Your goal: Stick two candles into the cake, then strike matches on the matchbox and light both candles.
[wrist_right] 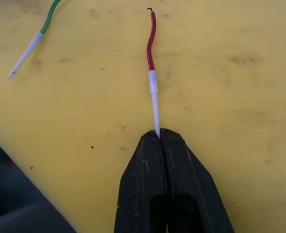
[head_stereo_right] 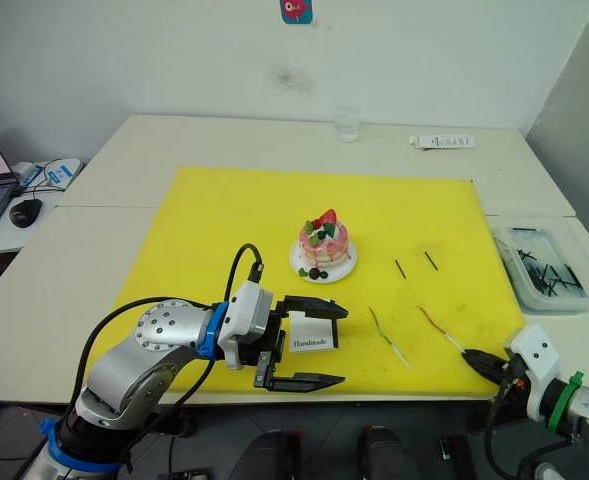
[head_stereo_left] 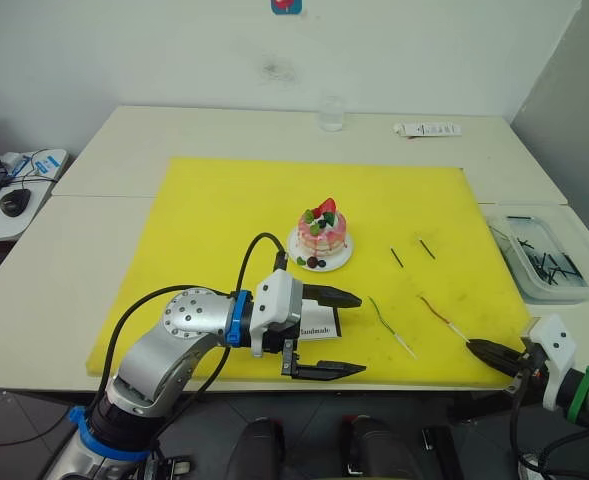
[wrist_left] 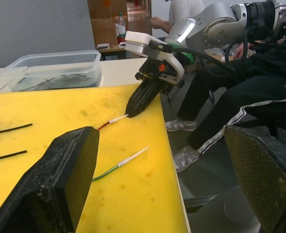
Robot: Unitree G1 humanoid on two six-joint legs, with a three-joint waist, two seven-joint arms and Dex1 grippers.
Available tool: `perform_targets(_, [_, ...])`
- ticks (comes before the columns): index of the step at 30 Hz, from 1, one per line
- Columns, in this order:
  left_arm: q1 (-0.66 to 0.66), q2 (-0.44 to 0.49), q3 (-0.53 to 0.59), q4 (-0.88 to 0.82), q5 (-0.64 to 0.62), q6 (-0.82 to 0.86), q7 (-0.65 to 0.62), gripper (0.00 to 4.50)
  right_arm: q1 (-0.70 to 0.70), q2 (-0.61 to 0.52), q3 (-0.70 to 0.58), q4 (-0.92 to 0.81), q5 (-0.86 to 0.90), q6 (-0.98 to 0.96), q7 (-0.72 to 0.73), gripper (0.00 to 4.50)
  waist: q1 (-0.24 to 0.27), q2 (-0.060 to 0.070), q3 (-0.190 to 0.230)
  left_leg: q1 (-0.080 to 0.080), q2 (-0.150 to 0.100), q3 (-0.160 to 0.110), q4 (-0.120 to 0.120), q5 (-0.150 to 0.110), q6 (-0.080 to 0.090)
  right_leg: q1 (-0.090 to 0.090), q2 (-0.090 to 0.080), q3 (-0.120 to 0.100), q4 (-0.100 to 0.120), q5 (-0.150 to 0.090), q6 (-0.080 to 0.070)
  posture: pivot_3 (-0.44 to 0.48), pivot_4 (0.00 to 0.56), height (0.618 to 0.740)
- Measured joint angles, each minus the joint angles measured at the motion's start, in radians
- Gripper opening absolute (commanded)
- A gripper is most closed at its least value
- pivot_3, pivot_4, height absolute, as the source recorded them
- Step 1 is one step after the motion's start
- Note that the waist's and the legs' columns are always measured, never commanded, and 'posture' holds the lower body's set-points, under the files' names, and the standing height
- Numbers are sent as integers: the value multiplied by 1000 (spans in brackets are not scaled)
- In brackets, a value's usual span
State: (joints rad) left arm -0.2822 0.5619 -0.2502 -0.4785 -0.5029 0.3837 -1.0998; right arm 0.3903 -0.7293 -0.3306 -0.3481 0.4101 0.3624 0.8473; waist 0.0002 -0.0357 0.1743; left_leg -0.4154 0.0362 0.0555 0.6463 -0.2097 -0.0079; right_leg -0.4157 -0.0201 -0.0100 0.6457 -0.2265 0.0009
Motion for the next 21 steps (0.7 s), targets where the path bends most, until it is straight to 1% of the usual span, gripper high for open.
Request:
perform_targets(4, [0,-11,0,2,0,1,9,4500,-30,0,-1,-33,10,45,-24,26,-1,0,0,0,0,0,0,0,0,0,0,0,0,0,0,0,150,740])
perform_targets(6, [2,-22,3,2,-14,28,30,4500,-58,0,-4,-67,38,84,-41,26,-1,0,0,0,0,0,0,0,0,0,0,0,1,0,0,0,150,740])
perform_targets(8, [7,-43,8,4,-54,82,64,4500,-103,-3,-10,-131,82,132,-59,26,-2,1,0,0,0,-1,0,0,0,0,0,0,1,0,0,0,150,740])
perform_targets(10, [16,-62,28,11,-121,157,106,4500,-163,-7,-10,-207,128,182,-87,26,-2,1,0,0,1,-2,0,0,0,0,0,0,1,0,0,0,150,740])
perform_targets(12, [17,-88,66,25,-188,234,157,4500,-228,-7,0,-258,160,220,-115,26,-2,1,0,0,1,-3,0,0,0,0,1,-1,1,0,0,0,150,740])
perform_targets(14, [11,-135,107,48,-248,298,224,4500,-288,-8,29,-289,160,231,-137,26,-2,1,0,0,1,-4,0,0,0,0,1,-1,0,0,0,0,150,740])
perform_targets(17, [-11,-196,141,87,-299,367,324,4500,-348,-2,88,-312,159,240,-170,26,-1,0,0,-1,-1,-4,0,0,0,0,1,-1,0,0,0,0,150,740])
perform_targets(20, [-34,-293,201,110,-364,411,441,3897,-400,28,119,-323,161,252,-210,0,-1,0,0,-2,-3,-5,0,0,0,1,0,0,0,1,4,0,150,740])
perform_targets(21, [-41,-321,207,110,-381,419,470,3615,-413,38,125,-330,162,253,-220,0,-1,0,0,-2,-3,-4,0,0,0,1,-1,-1,0,1,5,0,150,740])
